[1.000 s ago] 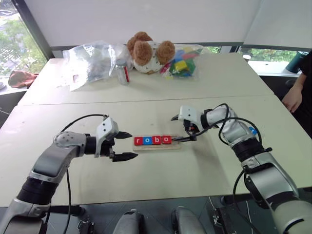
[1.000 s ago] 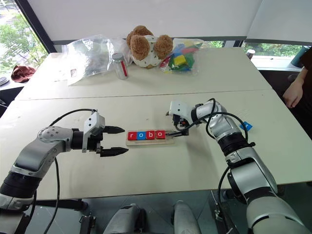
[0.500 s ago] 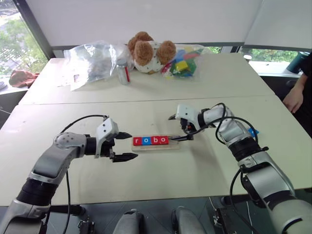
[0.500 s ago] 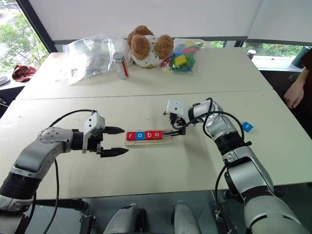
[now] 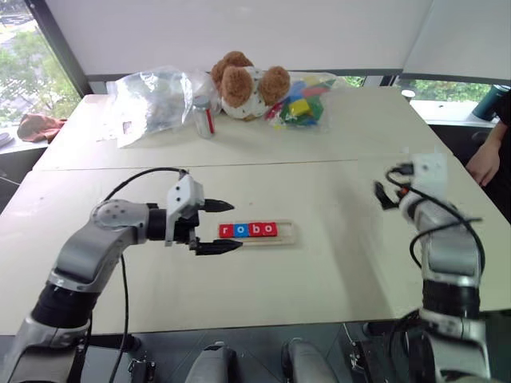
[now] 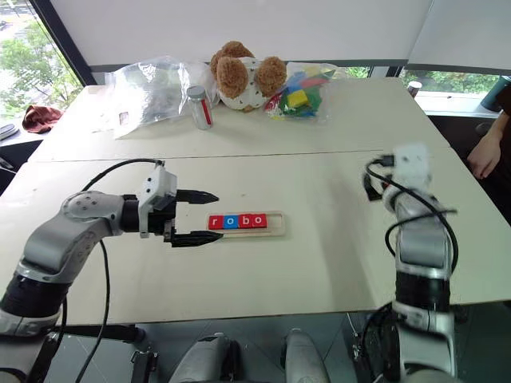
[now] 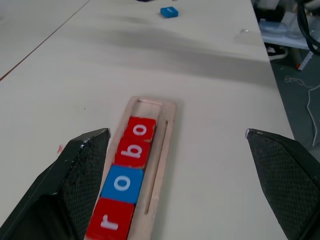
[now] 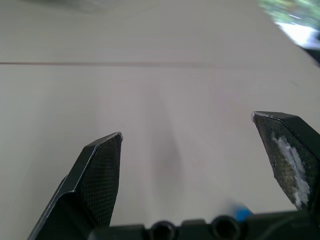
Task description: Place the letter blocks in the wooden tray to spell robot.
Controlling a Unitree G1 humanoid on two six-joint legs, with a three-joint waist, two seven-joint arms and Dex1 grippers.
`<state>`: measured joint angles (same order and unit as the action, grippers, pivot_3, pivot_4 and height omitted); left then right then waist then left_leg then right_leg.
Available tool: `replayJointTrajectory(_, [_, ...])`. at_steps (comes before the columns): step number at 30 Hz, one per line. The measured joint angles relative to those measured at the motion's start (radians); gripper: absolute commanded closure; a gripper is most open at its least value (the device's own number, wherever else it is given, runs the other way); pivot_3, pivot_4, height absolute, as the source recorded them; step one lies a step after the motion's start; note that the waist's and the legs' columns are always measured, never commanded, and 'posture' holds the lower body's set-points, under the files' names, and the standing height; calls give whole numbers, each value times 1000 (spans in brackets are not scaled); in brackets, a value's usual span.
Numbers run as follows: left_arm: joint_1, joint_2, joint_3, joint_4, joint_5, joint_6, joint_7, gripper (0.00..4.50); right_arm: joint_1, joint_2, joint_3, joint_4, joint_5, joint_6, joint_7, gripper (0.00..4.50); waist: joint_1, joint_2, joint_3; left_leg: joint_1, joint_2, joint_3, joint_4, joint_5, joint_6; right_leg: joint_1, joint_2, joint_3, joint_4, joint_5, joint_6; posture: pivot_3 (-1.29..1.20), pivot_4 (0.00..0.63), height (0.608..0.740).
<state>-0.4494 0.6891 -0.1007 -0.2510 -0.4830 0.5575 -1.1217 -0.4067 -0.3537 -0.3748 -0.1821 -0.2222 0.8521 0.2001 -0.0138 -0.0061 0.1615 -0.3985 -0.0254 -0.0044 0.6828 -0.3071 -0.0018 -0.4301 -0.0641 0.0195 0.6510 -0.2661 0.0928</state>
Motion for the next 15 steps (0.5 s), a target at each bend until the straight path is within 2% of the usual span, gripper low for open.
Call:
replayJointTrajectory(6, [-12,-55,-54,50,25,-27,-3,0,66,186,-24,-195,-26,142,-175,44,-6,0,0,5,1,1,-1,-2,4,0,3,2,6,0,0,0,150,740])
replayJointTrajectory(11, [0,-65,-54,53,27,-27,6,0,61,299,-74,-207,2,219,-261,44,0,0,0,6,1,1,0,-2,4,1,2,1,7,0,0,0,150,740])
replayJointTrajectory(15, [9,-70,-54,50,30,-26,18,0,42,325,-113,-165,30,204,-314,44,-1,0,0,6,0,1,0,-2,4,1,2,1,7,0,0,0,150,740])
